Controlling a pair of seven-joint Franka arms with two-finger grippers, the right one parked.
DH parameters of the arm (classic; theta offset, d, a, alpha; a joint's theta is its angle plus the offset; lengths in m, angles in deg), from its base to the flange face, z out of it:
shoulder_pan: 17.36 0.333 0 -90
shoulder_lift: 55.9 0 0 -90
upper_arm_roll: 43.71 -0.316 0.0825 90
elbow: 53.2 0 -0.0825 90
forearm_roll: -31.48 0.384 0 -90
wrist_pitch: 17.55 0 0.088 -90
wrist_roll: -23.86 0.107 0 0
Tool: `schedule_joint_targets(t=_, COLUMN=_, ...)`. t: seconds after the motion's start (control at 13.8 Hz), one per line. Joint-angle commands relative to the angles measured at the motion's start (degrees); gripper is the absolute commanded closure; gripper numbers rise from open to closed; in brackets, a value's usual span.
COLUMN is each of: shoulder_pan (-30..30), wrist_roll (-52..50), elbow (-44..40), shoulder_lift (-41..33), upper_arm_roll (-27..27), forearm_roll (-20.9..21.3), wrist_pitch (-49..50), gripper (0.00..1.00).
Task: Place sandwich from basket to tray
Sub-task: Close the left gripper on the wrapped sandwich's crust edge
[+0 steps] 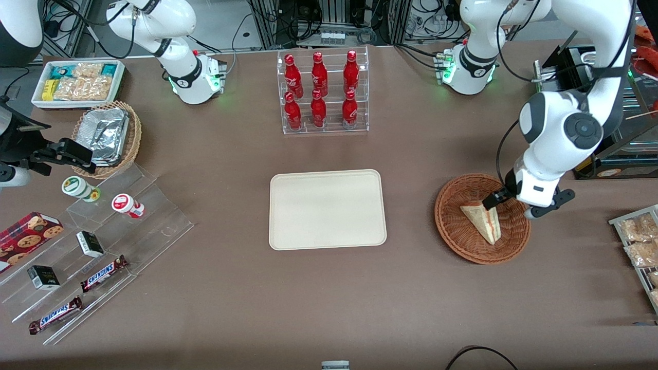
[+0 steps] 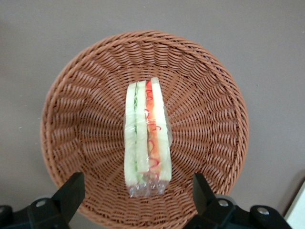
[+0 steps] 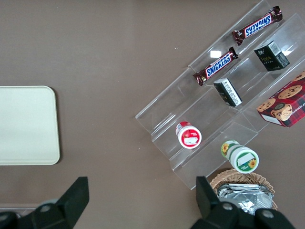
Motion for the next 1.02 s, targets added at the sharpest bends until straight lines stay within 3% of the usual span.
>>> schedule_joint_targets(t=0.0, shoulder_pan=-1.2, wrist_roll=-1.4, elbow=-0.5, shoulder_lift=2.1, upper_arm_roll=-0.1, forearm_roll=0.8, wrist_pitch=-2.1, gripper=0.00)
schedule_joint_targets(t=0.73, shoulder_pan=-1.1, wrist_roll=-1.4, elbow=-0.6, shoulder_lift=8.6, upper_arm_roll=-0.4, forearm_roll=3.7, wrist_pitch=-6.1, gripper=0.01)
schedule_joint_targets(t=0.8, shoulder_pan=-1.1, wrist_roll=-1.5, elbow=-0.8, shoulder_lift=8.8, upper_arm_roll=-0.5, forearm_roll=3.6, wrist_pitch=-6.2, gripper=0.08)
schedule_joint_targets(t=0.87, shoulder_pan=-1.0, wrist_roll=-1.5, elbow=-1.0, shoulder_lift=9.0, upper_arm_roll=-0.5, forearm_roll=3.6, wrist_pitch=-6.2, gripper=0.27)
schedule_joint_targets(t=0.94, shoulder_pan=-1.0, wrist_roll=-1.5, elbow=-1.3, shoulder_lift=9.4, upper_arm_roll=-0.5, forearm_roll=3.6, wrist_pitch=-6.2, gripper=0.55)
